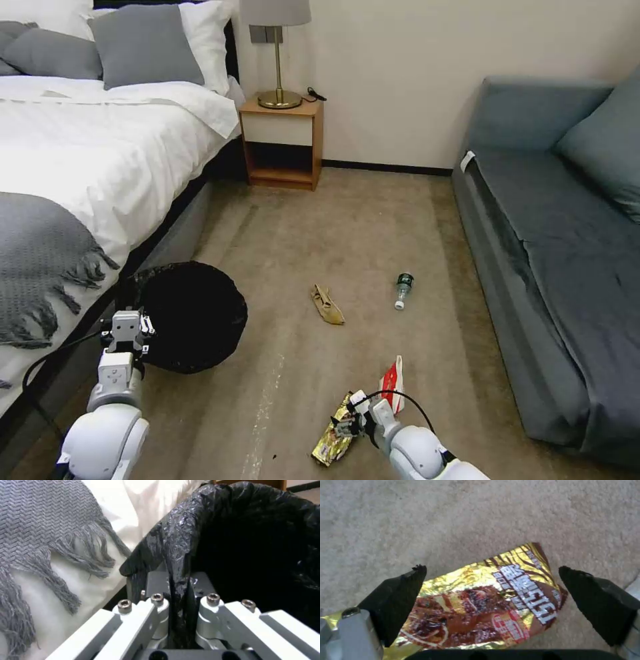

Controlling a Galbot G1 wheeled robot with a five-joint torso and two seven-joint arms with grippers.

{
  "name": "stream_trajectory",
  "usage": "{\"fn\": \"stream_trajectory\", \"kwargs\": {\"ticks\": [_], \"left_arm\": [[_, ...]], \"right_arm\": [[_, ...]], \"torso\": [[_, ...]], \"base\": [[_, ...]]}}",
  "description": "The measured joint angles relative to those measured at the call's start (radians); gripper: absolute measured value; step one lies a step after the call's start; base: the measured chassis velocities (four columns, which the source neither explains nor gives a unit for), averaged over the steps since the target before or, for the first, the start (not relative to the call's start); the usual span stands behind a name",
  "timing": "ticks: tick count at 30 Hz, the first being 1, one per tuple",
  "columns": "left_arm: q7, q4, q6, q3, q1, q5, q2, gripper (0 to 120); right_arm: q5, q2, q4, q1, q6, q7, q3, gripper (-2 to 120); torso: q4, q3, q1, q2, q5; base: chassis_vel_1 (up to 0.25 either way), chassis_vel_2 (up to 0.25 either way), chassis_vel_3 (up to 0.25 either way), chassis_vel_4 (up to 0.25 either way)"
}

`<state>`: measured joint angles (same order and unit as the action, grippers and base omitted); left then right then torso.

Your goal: Pick up the trash bin, then pick up the garbage on the floor and place it into the trash bin.

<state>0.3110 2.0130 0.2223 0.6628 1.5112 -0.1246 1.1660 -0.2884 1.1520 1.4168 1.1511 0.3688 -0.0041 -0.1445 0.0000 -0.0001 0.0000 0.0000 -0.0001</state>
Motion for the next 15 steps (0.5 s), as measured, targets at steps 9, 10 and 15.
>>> {"fn": "stream_trajectory", "kwargs": {"ticks": [9, 10, 15], "left_arm": [[-0.001, -0.005, -0.003, -0.017, -0.006, 0.012, 0.005, 6], [-0.001, -0.005, -0.003, -0.017, -0.006, 0.012, 0.005, 6], [-0.002, -0.005, -0.004, -0.022, -0.008, 0.014, 0.006, 6]], "right_arm": [[0.037, -0.015, -0.034, 0.002, -0.018, -0.006, 0.030, 100], [0.037, -0.015, -0.034, 0.002, -0.018, -0.006, 0.030, 100], [0.038, -0.021, -0.050, -0.003, -0.019, -0.014, 0.031, 100]], "torso": [[-0.0001, 0.000, 0.000, 0.000, 0.0001], [-0.0001, 0.000, 0.000, 0.000, 0.0001], [-0.0001, 0.000, 0.000, 0.000, 0.0001]], "base": [[0.000, 0.000, 0.000, 0.000], [0.000, 0.000, 0.000, 0.000], [0.000, 0.000, 0.000, 0.000]]}}
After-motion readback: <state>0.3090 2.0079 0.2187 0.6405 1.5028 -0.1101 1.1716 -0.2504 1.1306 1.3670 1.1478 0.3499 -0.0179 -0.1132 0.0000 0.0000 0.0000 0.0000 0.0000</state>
